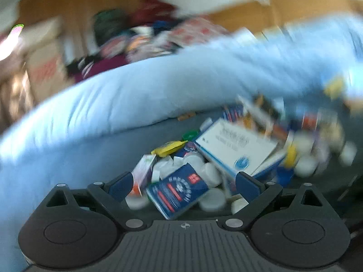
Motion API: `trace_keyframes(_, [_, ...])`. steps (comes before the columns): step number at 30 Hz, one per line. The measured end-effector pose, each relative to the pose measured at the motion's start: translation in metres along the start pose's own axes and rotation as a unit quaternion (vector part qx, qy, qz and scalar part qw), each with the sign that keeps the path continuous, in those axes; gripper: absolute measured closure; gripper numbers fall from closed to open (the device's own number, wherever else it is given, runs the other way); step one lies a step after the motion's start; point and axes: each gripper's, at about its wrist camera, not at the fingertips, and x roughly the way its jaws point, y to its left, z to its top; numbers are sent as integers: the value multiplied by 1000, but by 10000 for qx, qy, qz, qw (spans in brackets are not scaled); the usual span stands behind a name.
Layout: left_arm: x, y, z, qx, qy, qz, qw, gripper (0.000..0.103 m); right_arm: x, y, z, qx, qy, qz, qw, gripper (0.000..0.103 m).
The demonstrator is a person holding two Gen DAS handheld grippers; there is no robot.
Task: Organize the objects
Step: 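Grasp the blue medicine box with the left gripper and lift it, then carry the blue box over the blue basket and open the left gripper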
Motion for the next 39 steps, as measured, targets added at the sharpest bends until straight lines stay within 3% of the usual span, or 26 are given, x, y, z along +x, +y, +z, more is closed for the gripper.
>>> trace_keyframes(3, [25, -14, -6, 1058, 168, -4, 9943, 8, 5, -8, 4, 182, 25, 119, 9998, 76])
trace_keyframes(7, [61, -6, -20, 1346, 545, -63, 9894, 17, 6, -14, 6, 306, 12, 224, 9993, 76])
trace_keyframes(9, [70, -2, -25, 1312, 523, -113, 9899, 18, 3, -15, 6, 266, -50, 232, 9994, 76])
trace_keyframes(10, [71, 1, -25, 1261, 530, -158, 9905, 24, 3, -15, 7, 251, -73, 240, 9994, 76])
trace_keyframes(11, [73, 3, -24, 1204, 590, -214, 9907, 37, 2, -15, 7, 263, -97, 250, 9993, 76])
trace_keyframes(13, [72, 2, -23, 1072, 688, -456, 9908, 51, 1, -17, 8, 309, -149, 236, 9991, 76])
trace_keyframes(15, [68, -2, -27, 956, 864, -377, 9909, 52, -1, -19, 10, 363, -203, 226, 9989, 77])
trace_keyframes(19, [42, 8, -25, 96, 874, -148, 9960, 53, -8, -20, 11, 347, -392, 231, 9984, 77])
trace_keyframes(21, [18, 17, -19, -459, 722, -159, 9962, 53, -17, -18, 14, 304, -587, 233, 9975, 77])
trace_keyframes(25, [-46, 33, -1, -1298, 390, 192, 9906, 53, -44, -5, 35, 120, -1086, 230, 9937, 78])
trace_keyframes(26, [-65, 39, 2, -1448, 268, 311, 9886, 53, -51, 3, 44, 40, -1208, 282, 9923, 79])
trace_keyframes(27, [-85, 45, 6, -1558, 164, 473, 9865, 53, -57, 11, 55, -41, -1294, 394, 9908, 88])
trace_keyframes(30, [-146, 73, 9, -1883, -137, 1093, 9759, 53, -77, 47, 87, -414, -1640, 699, 9831, 88])
trace_keyframes(35, [-235, 129, -10, -2224, -232, 2292, 9473, 53, -101, 130, 132, -865, -1901, 1657, 9638, 89])
trace_keyframes(39, [-281, 162, -43, -2549, -94, 2859, 9237, 53, -105, 207, 155, -1031, -1726, 2435, 9488, 93])
